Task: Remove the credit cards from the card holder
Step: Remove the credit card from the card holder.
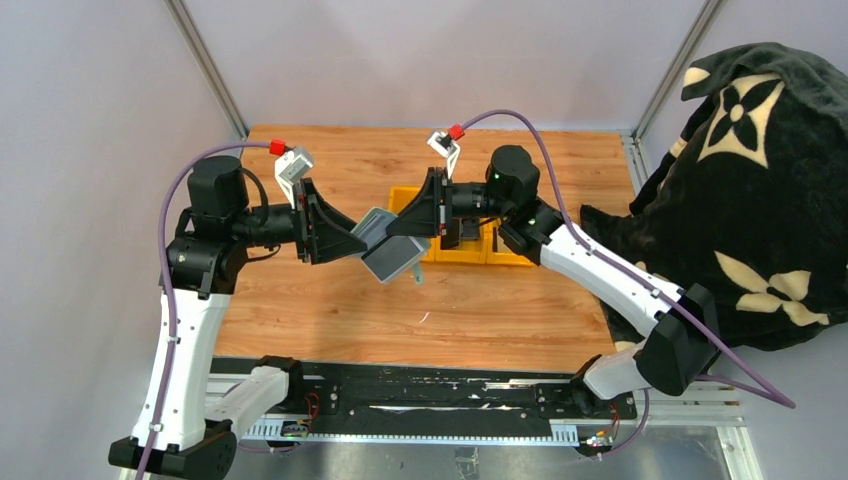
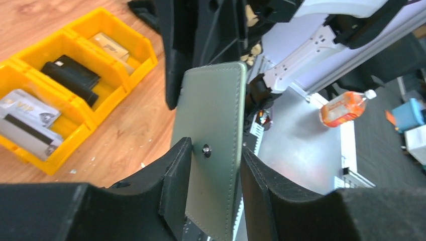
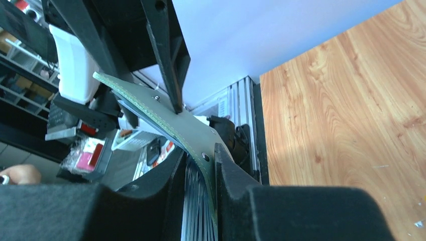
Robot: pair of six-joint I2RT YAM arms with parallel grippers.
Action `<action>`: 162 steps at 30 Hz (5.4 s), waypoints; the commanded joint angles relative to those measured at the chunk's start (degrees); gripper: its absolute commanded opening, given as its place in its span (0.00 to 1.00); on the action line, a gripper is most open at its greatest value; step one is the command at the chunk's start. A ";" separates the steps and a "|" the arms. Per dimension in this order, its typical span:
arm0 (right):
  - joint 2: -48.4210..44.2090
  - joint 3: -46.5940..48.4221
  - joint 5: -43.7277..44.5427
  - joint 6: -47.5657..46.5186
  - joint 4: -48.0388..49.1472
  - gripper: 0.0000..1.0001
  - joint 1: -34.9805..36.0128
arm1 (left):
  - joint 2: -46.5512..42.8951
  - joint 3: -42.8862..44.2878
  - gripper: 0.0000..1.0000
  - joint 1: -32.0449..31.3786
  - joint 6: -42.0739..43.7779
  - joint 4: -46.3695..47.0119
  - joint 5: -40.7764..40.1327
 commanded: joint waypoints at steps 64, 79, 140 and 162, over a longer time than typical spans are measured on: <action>-8.94 -10.27 20.53 10.56 37.15 0.00 8.03 | -0.25 1.68 0.79 -3.19 20.38 -18.34 4.83; -12.87 -16.37 20.00 -5.09 23.19 0.14 7.95 | 5.88 0.58 0.00 0.85 10.57 -17.99 -3.88; -8.66 7.59 39.49 -41.93 -7.94 0.00 22.20 | -0.91 0.61 0.60 0.50 10.63 -5.33 -8.96; -19.82 -12.55 49.35 -19.38 25.62 0.00 21.39 | -11.14 -12.56 0.53 0.50 -26.48 33.52 -0.27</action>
